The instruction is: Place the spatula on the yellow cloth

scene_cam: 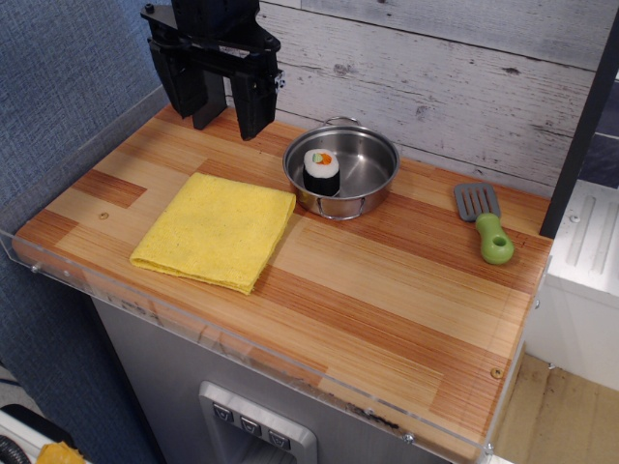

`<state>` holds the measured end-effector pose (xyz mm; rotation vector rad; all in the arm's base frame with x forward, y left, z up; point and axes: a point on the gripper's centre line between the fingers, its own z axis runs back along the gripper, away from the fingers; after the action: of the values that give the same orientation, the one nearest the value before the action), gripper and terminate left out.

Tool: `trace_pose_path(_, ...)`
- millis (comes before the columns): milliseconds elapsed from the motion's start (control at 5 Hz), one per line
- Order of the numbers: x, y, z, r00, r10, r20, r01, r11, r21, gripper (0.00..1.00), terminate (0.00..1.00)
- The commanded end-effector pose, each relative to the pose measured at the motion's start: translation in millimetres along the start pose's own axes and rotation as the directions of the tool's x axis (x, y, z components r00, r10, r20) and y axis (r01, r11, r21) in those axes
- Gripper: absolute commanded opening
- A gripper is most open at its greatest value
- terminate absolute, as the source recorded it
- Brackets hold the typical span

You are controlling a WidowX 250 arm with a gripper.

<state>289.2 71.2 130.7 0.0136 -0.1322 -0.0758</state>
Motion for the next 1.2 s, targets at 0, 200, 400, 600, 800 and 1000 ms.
trace_pose_path(0, 0.0, 0.0, 0.0, 1.000, 0.000, 0.000, 0.000, 1.000, 0.000, 1.00, 0.00)
trace_pose_path(200, 20.5, -14.8, -10.2, 0.999, -0.037, -0.014, 0.037, 0.999, -0.018, 1.00, 0.00)
trace_pose_path(400, 45.4, -43.6, -22.6, 0.996, -0.089, -0.023, 0.088, 0.996, -0.020, 1.00, 0.00)
trace_pose_path(600, 68.4, -82.1, -26.6, 0.990, -0.139, 0.008, 0.139, 0.990, -0.029, 1.00, 0.00)
trace_pose_path(800, 83.3, -112.1, -27.2, 0.992, -0.122, 0.036, 0.121, 0.992, 0.021, 1.00, 0.00)
trace_pose_path(1000, 92.6, -131.5, -33.6, 0.997, -0.068, 0.043, 0.066, 0.996, 0.056, 1.00, 0.00)
